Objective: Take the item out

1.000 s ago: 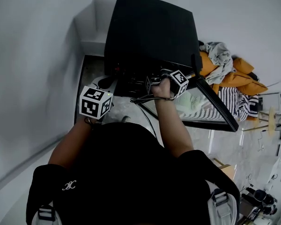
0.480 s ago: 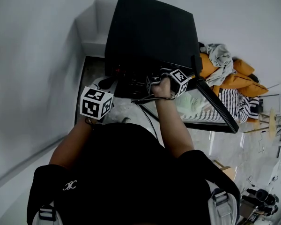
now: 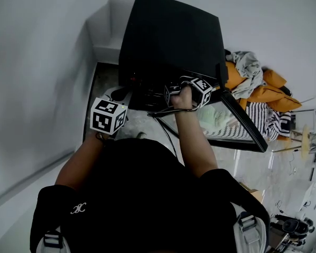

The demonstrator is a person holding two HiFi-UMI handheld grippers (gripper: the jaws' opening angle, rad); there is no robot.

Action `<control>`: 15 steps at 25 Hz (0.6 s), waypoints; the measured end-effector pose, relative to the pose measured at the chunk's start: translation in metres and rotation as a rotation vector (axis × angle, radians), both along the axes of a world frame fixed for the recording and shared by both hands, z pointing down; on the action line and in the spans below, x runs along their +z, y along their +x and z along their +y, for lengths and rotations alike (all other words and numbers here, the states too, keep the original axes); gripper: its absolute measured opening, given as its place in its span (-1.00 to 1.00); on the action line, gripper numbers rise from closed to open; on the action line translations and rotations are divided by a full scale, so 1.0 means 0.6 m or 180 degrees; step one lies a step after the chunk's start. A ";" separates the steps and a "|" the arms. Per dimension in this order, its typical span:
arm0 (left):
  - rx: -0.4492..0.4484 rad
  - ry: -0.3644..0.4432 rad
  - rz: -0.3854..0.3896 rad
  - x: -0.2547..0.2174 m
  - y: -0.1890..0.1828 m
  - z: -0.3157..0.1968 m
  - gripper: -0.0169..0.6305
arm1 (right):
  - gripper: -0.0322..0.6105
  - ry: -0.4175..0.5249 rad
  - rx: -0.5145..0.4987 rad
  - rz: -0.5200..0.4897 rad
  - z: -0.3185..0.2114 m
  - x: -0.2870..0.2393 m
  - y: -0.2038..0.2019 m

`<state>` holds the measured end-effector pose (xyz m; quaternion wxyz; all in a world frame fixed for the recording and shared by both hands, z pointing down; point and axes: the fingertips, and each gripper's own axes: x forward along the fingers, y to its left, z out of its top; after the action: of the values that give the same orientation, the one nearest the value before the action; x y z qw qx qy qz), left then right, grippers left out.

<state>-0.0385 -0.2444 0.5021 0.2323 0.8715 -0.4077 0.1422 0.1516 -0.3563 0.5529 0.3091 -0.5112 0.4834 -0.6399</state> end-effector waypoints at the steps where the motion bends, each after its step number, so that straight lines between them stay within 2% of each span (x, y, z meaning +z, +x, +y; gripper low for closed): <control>1: -0.0009 -0.0002 -0.0001 0.001 -0.002 0.001 -0.93 | -0.56 -0.0043 -0.0019 0.0043 0.000 0.002 -0.001; 5: -0.0038 -0.0011 -0.0007 0.004 -0.005 0.003 -0.93 | -0.56 -0.0198 -0.0028 0.0100 0.000 0.007 0.000; 11: -0.0038 -0.0026 -0.0023 0.006 -0.009 0.011 -0.93 | -0.59 -0.0058 0.0075 0.0049 -0.006 0.008 0.002; 15: -0.0055 -0.0033 -0.0037 0.007 -0.015 0.014 -0.93 | -0.81 -0.0040 0.0102 -0.0094 -0.002 0.013 -0.004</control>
<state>-0.0477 -0.2361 0.5065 0.2357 0.8659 -0.4158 0.1474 0.1490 -0.3575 0.5606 0.3233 -0.5113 0.4665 -0.6454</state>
